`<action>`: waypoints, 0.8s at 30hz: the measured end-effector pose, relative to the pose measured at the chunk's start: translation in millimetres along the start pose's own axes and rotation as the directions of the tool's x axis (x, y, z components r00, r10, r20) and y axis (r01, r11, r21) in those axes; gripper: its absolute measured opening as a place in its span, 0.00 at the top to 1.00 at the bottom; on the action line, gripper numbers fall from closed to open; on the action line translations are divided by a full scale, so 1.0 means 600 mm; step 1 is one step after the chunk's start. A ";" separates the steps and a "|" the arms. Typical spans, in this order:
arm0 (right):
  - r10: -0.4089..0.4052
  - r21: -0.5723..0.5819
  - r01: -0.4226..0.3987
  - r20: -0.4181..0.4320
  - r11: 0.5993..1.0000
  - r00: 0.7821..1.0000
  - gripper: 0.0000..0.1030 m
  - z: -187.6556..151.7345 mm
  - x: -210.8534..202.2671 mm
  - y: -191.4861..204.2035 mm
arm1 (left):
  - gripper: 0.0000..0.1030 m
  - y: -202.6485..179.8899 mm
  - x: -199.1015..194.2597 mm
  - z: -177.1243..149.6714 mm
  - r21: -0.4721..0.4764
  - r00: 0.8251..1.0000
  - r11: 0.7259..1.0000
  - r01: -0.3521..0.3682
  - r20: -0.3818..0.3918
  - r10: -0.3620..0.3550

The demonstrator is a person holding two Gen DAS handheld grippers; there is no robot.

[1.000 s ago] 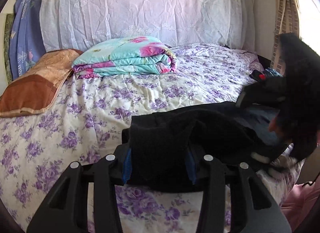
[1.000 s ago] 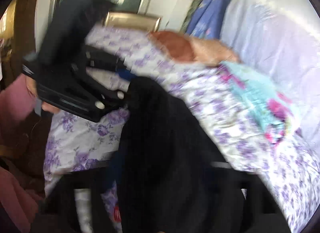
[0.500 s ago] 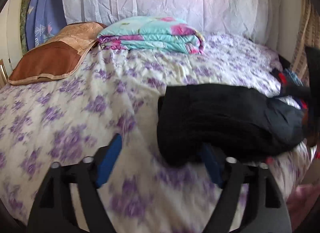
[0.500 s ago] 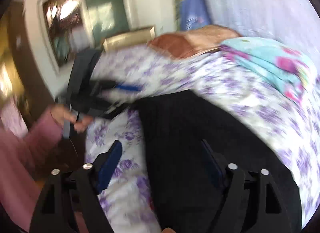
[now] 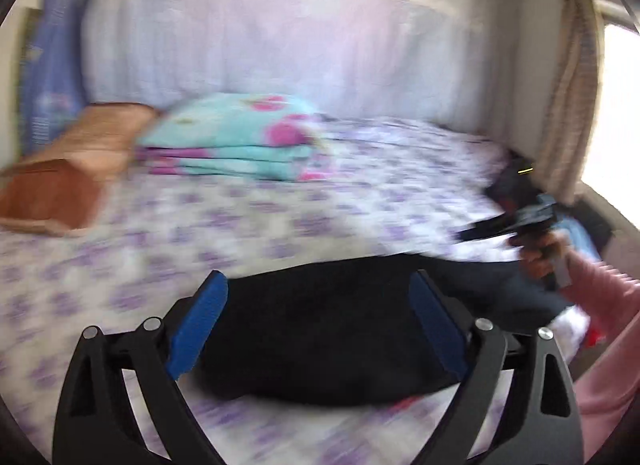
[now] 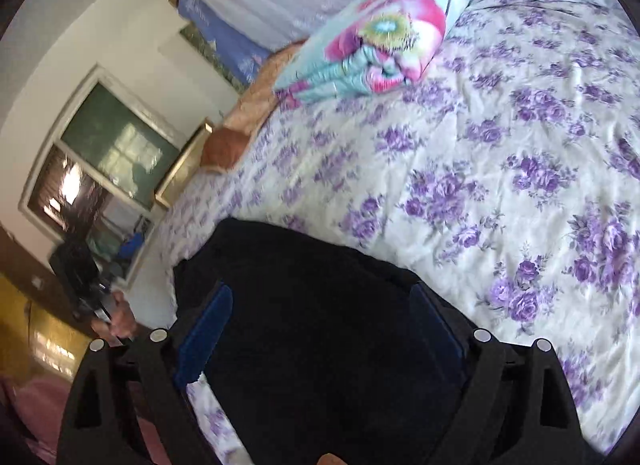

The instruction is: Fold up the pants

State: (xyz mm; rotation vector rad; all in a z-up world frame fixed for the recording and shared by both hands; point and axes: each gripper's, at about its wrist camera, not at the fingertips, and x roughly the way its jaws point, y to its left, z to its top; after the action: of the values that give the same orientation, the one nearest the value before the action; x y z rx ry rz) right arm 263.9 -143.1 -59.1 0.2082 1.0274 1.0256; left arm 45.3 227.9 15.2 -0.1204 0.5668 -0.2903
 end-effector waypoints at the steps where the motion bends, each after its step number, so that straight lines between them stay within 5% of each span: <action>1: -0.001 -0.017 0.001 -0.023 1.000 1.000 0.12 -0.001 0.007 -0.002 | 0.13 -0.018 0.028 0.007 -0.009 0.998 0.998 0.060 -0.017 -0.061; 4: -0.016 -0.063 0.012 -0.073 0.998 0.997 0.12 -0.001 0.030 -0.016 | 0.13 -0.077 0.133 0.012 -0.041 0.972 0.977 0.211 -0.095 -0.214; 7: -0.026 -0.091 0.015 -0.131 0.996 0.991 0.12 0.000 0.053 -0.030 | 0.13 -0.119 0.231 -0.017 -0.054 0.946 0.975 0.217 -0.233 -0.224; 10: 0.023 -0.099 -0.046 -0.220 0.994 0.975 0.12 -0.011 0.070 -0.034 | 0.13 -0.129 0.285 -0.070 -0.049 0.903 0.981 0.189 -0.385 -0.193; 14: 0.144 -0.120 -0.194 -0.334 0.974 0.932 0.12 -0.024 0.083 -0.012 | 0.13 -0.154 0.261 -0.098 0.078 0.909 0.985 0.156 -0.401 -0.113; 19: 0.086 -0.193 -0.152 -0.312 0.969 0.946 0.12 -0.003 0.091 0.000 | 0.12 -0.148 0.256 -0.107 0.086 0.919 0.983 0.161 -0.377 -0.117; 22: 0.135 -0.102 -0.192 -0.409 0.976 0.902 0.08 -0.007 0.125 -0.017 | 0.11 -0.151 0.254 -0.111 0.097 0.923 0.983 0.158 -0.367 -0.112; 24: 0.170 -0.099 -0.231 -0.418 0.968 0.892 0.05 -0.011 0.129 -0.011 | 0.11 -0.151 0.251 -0.112 0.103 0.927 0.982 0.159 -0.359 -0.112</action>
State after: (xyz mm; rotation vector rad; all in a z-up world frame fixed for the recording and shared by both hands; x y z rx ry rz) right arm 272.1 -87.7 -113.5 -0.0259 1.3197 1.3663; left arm 108.3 93.5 -100.9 0.0207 0.8960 -0.4888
